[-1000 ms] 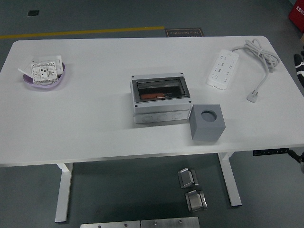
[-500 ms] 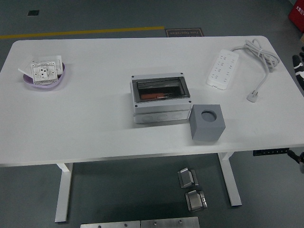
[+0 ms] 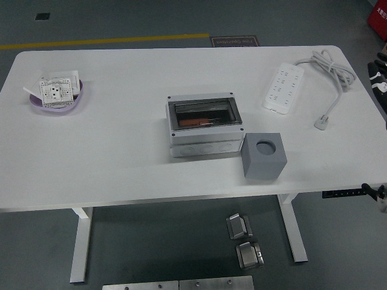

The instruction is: Pick up the cylinder from the cube,place it in the box,flap close box

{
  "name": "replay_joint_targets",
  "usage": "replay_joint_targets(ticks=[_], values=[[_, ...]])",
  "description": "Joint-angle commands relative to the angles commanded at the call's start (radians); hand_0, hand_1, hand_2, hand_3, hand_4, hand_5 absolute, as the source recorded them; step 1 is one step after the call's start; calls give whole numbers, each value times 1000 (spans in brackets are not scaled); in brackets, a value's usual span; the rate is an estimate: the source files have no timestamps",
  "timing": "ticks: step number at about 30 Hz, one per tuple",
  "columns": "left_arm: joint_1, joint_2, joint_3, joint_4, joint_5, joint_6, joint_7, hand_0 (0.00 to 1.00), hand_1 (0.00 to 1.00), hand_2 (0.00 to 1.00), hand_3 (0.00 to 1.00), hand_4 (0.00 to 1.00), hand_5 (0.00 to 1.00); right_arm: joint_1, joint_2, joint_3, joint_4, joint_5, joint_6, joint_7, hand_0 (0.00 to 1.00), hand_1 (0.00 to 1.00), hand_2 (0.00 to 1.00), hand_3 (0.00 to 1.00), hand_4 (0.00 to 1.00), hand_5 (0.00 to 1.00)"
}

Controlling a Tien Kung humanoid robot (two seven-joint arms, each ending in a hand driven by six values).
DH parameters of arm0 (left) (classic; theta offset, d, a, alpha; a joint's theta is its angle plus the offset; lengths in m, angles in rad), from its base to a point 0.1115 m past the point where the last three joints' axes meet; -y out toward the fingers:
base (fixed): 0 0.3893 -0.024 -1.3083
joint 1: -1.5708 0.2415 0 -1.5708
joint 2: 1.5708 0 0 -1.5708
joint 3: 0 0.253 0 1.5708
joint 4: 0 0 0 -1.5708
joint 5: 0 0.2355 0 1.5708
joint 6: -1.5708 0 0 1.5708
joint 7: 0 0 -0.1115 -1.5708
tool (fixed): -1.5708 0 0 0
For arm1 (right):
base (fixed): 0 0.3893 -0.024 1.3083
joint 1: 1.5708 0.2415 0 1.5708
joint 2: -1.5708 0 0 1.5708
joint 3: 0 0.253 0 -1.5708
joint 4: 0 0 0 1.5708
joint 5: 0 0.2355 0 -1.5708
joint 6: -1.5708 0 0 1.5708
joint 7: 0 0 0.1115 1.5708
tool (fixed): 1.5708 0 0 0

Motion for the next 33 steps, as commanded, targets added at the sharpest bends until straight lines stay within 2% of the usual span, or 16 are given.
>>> replay_joint_targets(ticks=[3, 10, 16, 22, 24, 25, 33], values=[[2, 0, -1, 0, 1, 2, 1, 622, 640, 601, 629, 672, 260, 3, 0, -5, 7, 28, 10, 1, 840, 754, 774, 826, 856, 460], [1, -4, -3, 1, 13, 11, 13, 622, 640, 601, 629, 673, 262, -1, 2, -15, 27, 177, 86, 6, 840, 754, 775, 827, 856, 461], [-2, -11, 0, 4, 39, 39, 63, 622, 640, 602, 630, 675, 261, -3, -20, -33, 28, 265, 129, -23, 844, 755, 777, 829, 858, 462], [-7, -18, -2, 6, 59, 60, 101, 622, 641, 602, 630, 676, 264, -1, -25, -35, 27, 294, 147, -38, 848, 768, 783, 835, 859, 468], [-10, -21, -4, 6, 65, 64, 107, 622, 641, 602, 630, 676, 264, -1, -22, -35, 26, 297, 149, -43, 848, 768, 783, 835, 859, 468], [-11, -21, -5, 6, 67, 66, 109, 622, 640, 602, 629, 677, 265, -2, -21, -36, 25, 297, 150, -45, 859, 786, 798, 857, 874, 511], [-11, -20, 0, 7, 66, 72, 122, 621, 640, 602, 629, 679, 265, -9, -16, -32, 32, 294, 160, -64, 862, 786, 802, 857, 874, 523]])
